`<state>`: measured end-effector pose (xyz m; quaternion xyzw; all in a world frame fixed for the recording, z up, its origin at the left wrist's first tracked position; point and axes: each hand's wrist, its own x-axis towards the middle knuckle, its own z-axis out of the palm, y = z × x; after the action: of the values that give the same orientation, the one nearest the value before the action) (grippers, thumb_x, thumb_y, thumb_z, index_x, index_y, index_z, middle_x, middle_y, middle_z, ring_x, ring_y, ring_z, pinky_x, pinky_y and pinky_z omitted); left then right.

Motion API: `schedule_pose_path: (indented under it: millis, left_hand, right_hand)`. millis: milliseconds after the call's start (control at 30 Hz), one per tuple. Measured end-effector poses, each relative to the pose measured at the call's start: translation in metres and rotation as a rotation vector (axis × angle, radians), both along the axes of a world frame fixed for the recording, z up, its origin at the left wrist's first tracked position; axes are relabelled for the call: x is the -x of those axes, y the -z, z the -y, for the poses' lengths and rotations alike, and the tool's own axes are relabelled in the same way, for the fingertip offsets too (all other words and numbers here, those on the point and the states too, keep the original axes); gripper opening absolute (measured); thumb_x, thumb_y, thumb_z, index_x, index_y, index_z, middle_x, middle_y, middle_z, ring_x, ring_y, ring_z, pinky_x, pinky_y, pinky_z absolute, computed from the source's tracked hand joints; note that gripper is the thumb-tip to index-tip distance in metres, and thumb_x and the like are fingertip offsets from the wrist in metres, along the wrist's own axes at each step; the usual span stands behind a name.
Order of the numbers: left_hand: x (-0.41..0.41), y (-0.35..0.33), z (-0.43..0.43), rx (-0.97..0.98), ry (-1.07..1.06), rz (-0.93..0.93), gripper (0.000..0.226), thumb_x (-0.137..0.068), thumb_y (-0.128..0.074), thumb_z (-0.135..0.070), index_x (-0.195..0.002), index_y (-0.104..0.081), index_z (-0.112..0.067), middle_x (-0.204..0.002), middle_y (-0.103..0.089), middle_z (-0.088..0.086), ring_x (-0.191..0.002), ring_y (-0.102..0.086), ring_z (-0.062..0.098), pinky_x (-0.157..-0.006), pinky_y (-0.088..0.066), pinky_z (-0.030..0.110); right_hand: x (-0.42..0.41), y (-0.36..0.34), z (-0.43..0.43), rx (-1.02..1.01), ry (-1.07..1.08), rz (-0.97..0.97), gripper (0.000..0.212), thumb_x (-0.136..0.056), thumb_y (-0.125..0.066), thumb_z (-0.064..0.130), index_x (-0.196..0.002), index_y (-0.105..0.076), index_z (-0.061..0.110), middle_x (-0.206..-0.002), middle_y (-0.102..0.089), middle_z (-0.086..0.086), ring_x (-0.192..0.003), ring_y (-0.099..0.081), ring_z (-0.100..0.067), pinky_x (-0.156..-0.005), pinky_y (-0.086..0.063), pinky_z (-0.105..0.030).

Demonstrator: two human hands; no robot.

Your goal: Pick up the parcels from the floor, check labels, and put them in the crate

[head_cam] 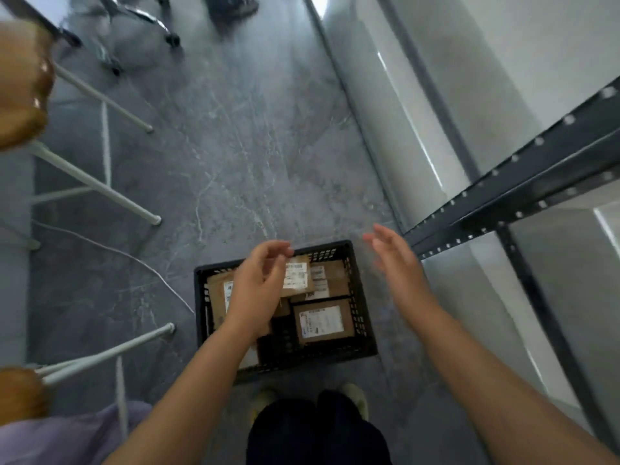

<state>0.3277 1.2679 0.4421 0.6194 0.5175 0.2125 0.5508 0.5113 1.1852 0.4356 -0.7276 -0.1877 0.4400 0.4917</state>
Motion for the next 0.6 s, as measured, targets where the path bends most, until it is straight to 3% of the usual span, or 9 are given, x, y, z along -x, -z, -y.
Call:
schedule_pose_path:
  millis: [133, 300, 467, 600]
  left_hand:
    - [-0.036, -0.157, 0.003, -0.087, 0.09, 0.132, 0.03, -0.096, -0.048, -0.008, -0.095, -0.055, -0.038, -0.097, -0.065, -0.015, -0.093, -0.061, 0.0, -0.074, -0.047, 0.01]
    - [-0.077, -0.328, 0.024, -0.218, 0.254, 0.371, 0.026, -0.095, -0.05, -0.006, -0.094, -0.06, -0.03, -0.088, -0.069, -0.015, -0.086, -0.064, 0.001, -0.071, -0.048, 0.01]
    - [-0.098, -0.425, 0.049, -0.296, 0.437, 0.514, 0.02, -0.091, -0.058, -0.011, -0.09, -0.062, -0.03, -0.082, -0.072, -0.011, -0.087, -0.066, 0.012, -0.086, -0.05, 0.028]
    - [-0.082, -0.467, 0.069, -0.328, 0.589, 0.586, 0.016, -0.093, -0.056, -0.008, -0.096, -0.064, -0.022, -0.09, -0.072, -0.007, -0.094, -0.067, 0.015, -0.088, -0.05, 0.024]
  right_hand:
    - [-0.019, -0.159, 0.021, -0.1, 0.05, 0.026, 0.02, -0.097, -0.046, 0.015, -0.111, -0.054, 0.027, -0.105, -0.064, 0.01, -0.104, -0.058, -0.012, -0.093, -0.043, -0.029]
    - [-0.036, -0.334, 0.058, -0.292, 0.155, 0.117, 0.022, -0.096, -0.047, 0.011, -0.104, -0.06, 0.027, -0.099, -0.069, 0.004, -0.093, -0.064, -0.015, -0.086, -0.048, -0.029]
    - [-0.028, -0.443, 0.093, -0.455, 0.265, 0.311, 0.022, -0.097, -0.045, 0.014, -0.105, -0.061, 0.028, -0.104, -0.071, 0.002, -0.096, -0.067, -0.013, -0.088, -0.051, -0.031]
    - [0.006, -0.483, 0.12, -0.513, 0.366, 0.409, 0.021, -0.096, -0.046, 0.017, -0.106, -0.061, 0.028, -0.099, -0.071, 0.007, -0.092, -0.066, -0.008, -0.082, -0.05, -0.026]
